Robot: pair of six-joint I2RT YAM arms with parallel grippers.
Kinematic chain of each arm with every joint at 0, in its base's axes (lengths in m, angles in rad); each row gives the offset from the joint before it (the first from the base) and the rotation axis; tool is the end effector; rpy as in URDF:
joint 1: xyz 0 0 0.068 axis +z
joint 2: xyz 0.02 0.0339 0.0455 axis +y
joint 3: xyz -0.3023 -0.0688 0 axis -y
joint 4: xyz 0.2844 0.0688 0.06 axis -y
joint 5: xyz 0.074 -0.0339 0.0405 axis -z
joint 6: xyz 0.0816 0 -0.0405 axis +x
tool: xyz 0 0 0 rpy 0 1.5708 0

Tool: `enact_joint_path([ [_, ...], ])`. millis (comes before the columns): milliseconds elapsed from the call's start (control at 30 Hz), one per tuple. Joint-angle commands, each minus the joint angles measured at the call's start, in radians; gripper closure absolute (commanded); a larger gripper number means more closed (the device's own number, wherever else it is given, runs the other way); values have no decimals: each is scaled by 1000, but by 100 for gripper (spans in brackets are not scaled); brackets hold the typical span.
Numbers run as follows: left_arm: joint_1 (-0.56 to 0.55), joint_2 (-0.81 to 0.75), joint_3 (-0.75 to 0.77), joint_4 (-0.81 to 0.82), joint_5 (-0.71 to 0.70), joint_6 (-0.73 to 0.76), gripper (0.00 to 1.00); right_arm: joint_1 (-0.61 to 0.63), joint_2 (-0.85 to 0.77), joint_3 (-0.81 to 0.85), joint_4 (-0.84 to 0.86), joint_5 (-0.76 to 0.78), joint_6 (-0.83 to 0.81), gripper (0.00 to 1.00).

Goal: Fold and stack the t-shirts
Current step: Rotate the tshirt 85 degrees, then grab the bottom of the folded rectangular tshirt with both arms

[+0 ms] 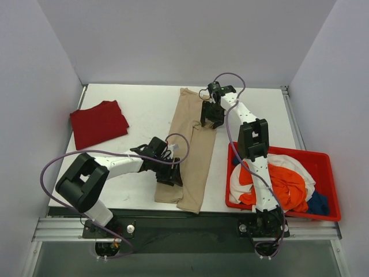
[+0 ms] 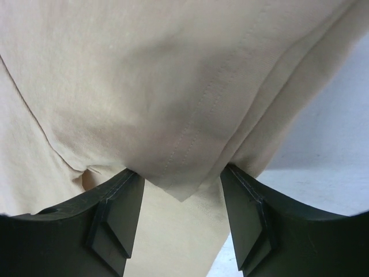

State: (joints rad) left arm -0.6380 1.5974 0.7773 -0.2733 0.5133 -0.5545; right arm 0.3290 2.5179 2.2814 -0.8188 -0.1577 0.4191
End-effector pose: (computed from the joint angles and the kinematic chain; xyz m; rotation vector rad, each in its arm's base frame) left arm 0.2433 -0.2303 0.1198 0.3019 2.8507 -1.0122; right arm 0.5941 0.2164 0.1473 0.0650 2.6819 0.4556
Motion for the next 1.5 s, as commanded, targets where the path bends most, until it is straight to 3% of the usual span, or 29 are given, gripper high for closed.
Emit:
enact_joint_path([
  [0, -64, 15, 14, 2, -65, -39, 36, -42, 1, 49, -10, -11, -28, 43],
  [167, -88, -128, 17, -55, -208, -126, 33, -62, -126, 35, -8, -78, -62, 43],
  [300, -88, -267, -12, -160, -419, -211, 32, -48, -260, -54, 0, -156, -83, 43],
  [500, -91, -439, -114, -333, -556, -366, 33, 65, -510, -385, 18, -198, -118, 44],
  [733, -91, -501, -179, -382, -547, -355, 36, 243, -796, -891, 99, -143, -37, 45],
  [900, -97, -485, -225, -385, -541, -344, 42, 349, -978, -1227, 170, -86, 166, 45],
  [1000, -95, -499, -246, -327, -527, -318, 43, 413, -1033, -1335, 216, -68, 257, 45],
  [1333, -97, -447, -283, -205, -444, -268, 44, 556, -1025, -1413, 267, -51, 388, 46],
  [1467, -95, -439, -289, -211, -427, -248, 55, 591, -1010, -1418, 273, -51, 414, 46],
])
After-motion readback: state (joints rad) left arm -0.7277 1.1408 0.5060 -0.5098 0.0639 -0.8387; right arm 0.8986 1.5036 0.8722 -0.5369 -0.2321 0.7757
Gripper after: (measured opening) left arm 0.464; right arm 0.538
